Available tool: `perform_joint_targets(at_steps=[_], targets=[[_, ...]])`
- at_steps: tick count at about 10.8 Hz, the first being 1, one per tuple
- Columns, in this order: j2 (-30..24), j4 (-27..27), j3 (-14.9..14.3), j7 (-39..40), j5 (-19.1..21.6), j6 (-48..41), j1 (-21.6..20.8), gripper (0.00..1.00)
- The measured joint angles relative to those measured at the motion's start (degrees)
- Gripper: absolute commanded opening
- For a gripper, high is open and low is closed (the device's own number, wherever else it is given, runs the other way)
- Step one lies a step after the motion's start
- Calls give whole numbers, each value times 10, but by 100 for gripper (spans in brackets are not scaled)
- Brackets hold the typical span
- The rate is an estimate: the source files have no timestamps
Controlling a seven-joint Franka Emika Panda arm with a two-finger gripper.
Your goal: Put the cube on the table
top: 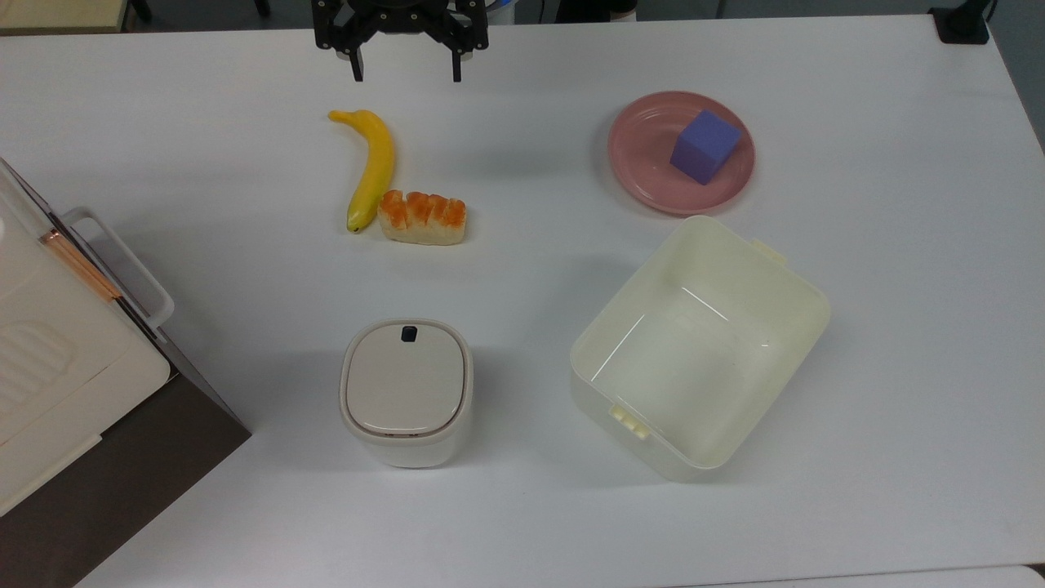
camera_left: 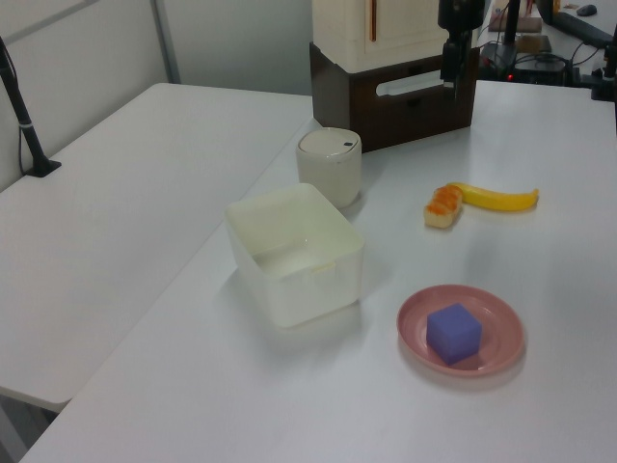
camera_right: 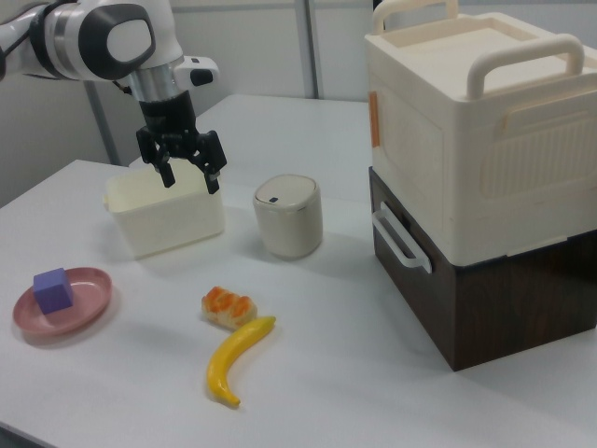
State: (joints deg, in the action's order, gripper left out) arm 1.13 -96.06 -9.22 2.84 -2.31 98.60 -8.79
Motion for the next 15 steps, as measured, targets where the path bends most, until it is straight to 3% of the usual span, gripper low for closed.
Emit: perform_joint_targets(at_steps=[7,10,12,15], targets=[[0,5,-3,0,0,0,0,100],[0,5,-3,0,0,0,0,93],[0,5,-3,0,0,0,0,100],[0,5,-3,1,0,0,0,100]])
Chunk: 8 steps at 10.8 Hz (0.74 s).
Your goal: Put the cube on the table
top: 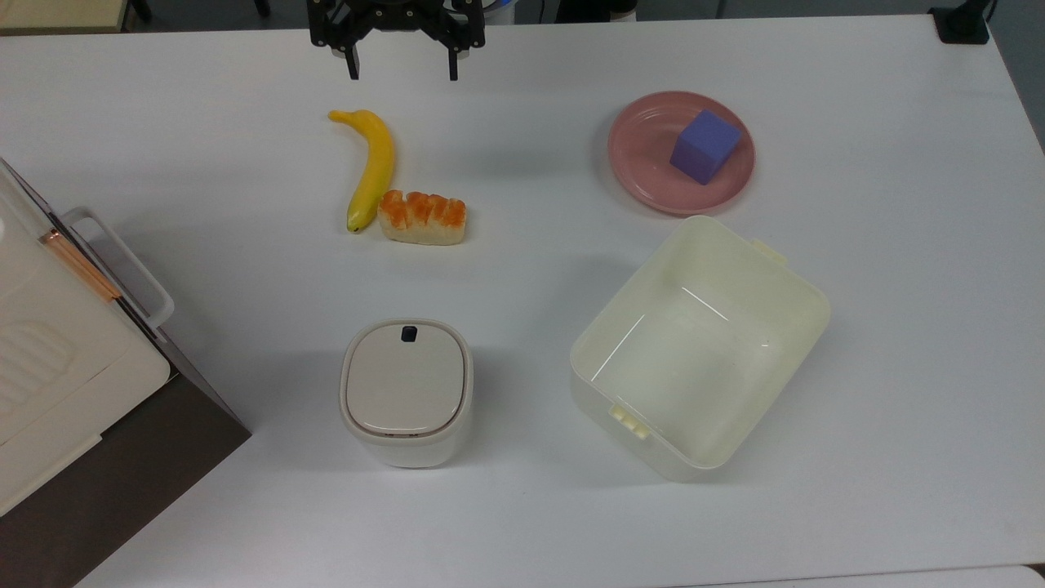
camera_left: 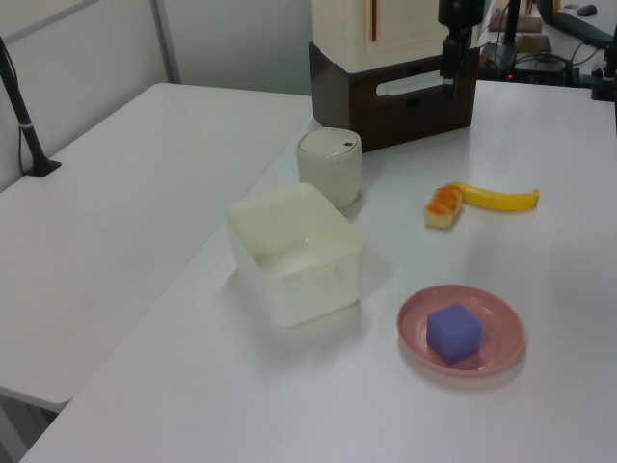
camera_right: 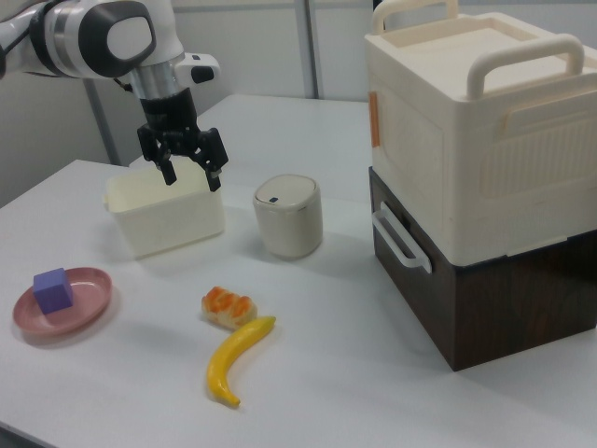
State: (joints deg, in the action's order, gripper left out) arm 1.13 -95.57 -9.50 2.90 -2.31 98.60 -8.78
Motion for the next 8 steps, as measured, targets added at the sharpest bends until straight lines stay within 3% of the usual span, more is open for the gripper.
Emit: perform_joint_targets(at_steps=[3,8], targets=[[6,0,1,3,0,0,-12,100],[13,-1,4,3,0,0,-109,100]])
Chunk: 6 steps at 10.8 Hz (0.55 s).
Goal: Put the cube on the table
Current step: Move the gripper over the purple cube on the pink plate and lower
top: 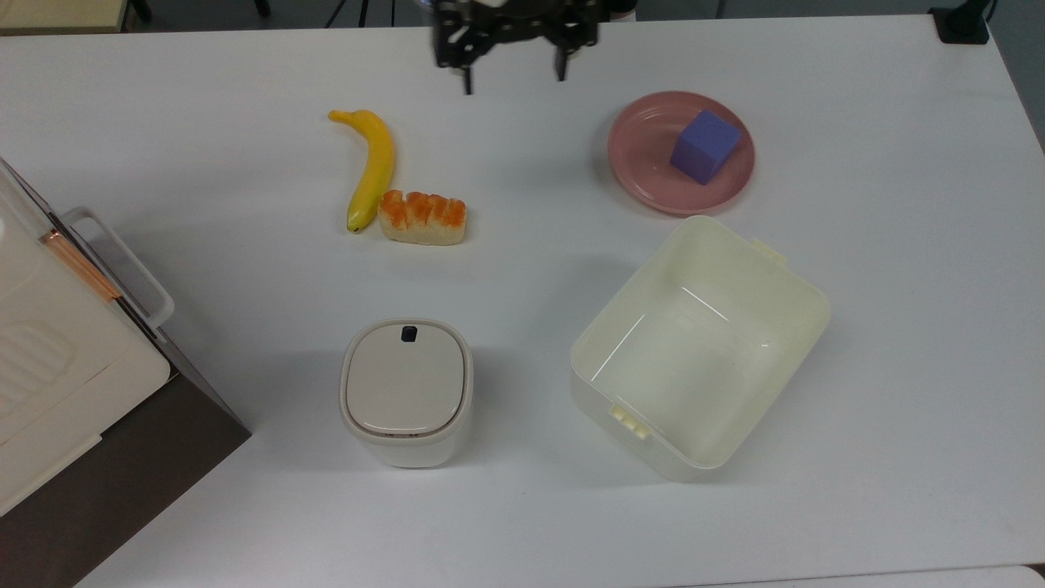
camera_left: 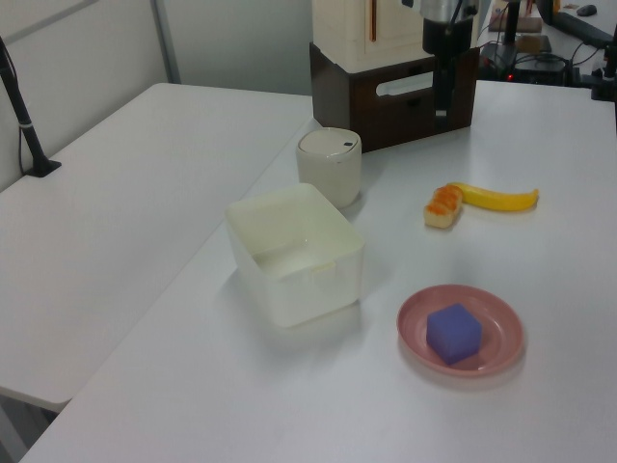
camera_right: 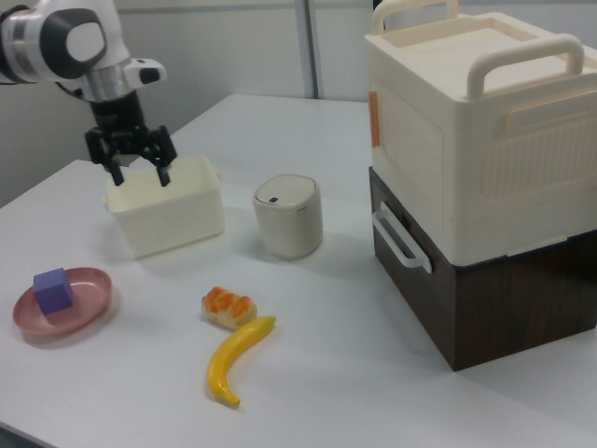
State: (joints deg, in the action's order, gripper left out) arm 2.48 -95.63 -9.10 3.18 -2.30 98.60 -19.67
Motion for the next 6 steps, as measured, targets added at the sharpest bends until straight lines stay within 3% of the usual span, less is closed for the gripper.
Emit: perform_joint_targets(at_steps=[6], targets=[[23,-65,2,0,10,20,-145,100]])
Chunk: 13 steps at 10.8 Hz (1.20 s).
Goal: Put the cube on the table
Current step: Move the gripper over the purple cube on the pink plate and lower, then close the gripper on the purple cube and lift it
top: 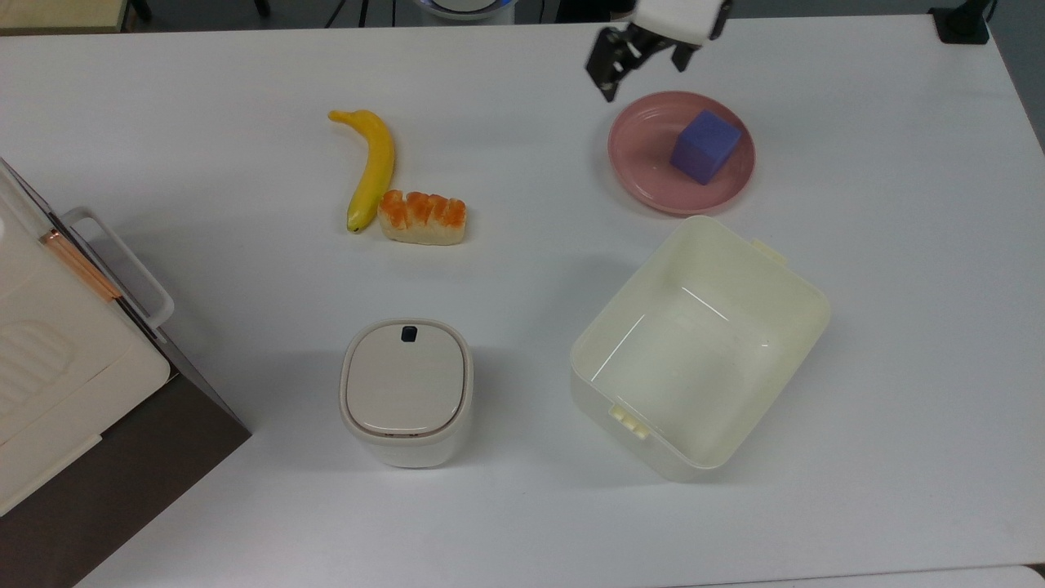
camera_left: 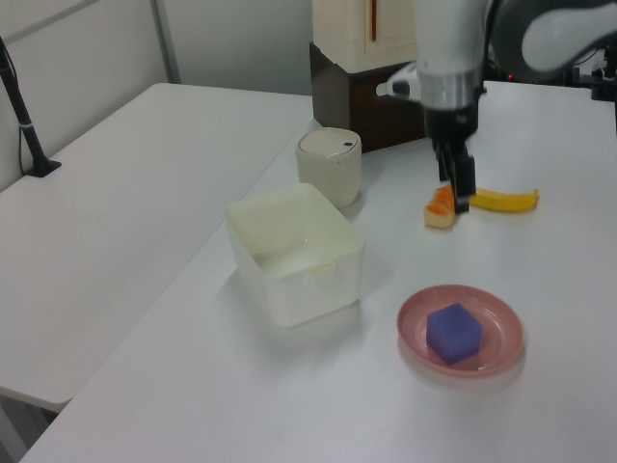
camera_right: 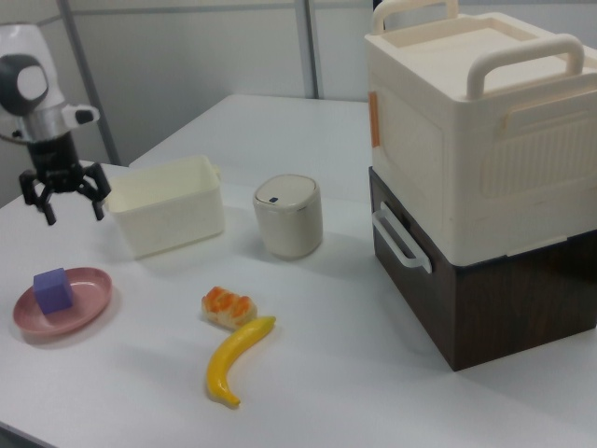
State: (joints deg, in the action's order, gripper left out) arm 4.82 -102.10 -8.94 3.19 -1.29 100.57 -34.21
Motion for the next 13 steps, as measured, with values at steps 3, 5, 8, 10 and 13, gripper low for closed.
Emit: perform_joint_targets(at_steps=[3,5,8,10,13], targets=[[31,-43,0,16,2,42,-47,100],[67,-50,0,22,2,54,-71,100],[95,-49,13,25,2,79,-83,100],[98,-49,23,26,2,79,-83,100],[129,-50,24,26,2,113,-83,73]])
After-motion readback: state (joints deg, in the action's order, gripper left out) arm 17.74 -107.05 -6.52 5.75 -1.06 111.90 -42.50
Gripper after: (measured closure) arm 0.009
